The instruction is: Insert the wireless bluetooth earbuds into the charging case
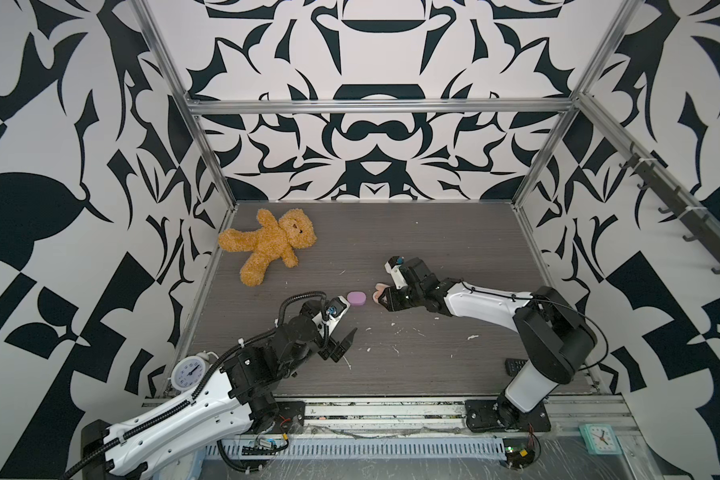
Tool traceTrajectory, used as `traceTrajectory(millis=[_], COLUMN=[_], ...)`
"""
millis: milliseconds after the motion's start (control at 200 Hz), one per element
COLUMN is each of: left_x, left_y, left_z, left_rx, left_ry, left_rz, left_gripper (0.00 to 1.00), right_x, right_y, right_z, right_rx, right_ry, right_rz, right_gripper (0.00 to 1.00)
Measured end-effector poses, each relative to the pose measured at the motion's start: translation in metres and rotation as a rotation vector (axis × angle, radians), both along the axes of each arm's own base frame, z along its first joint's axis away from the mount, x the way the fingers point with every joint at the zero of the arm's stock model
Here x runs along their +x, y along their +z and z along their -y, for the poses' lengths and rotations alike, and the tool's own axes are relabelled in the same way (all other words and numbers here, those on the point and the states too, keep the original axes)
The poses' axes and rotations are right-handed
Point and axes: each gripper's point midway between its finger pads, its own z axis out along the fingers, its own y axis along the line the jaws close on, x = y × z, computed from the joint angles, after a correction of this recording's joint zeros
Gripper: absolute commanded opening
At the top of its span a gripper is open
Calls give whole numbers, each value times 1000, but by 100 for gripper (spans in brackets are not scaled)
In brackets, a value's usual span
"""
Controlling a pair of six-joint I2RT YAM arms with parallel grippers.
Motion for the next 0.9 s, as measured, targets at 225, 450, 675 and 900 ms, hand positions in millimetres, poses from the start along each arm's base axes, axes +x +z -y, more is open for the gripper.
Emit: traceTrajectory(millis=[225, 450, 675, 900], left_x=[0, 0, 0, 8], left_y=[0, 0, 2, 15], left_z=[0, 0, -1, -16], left_rx=[0, 0, -6, -31], left_ry=[0, 0, 4, 80], left_rz=[0, 0, 6, 72], left_gripper=[99, 99, 99, 99], right_x=[0, 6, 10, -10], right_y=[-11, -4, 3, 35], right_z=[0, -3, -4, -21], right_rx=[-24, -17, -14, 15], right_ry=[9, 7, -1, 10], right_rz=[-10, 11, 29, 93], right_gripper=[40, 40, 42, 44])
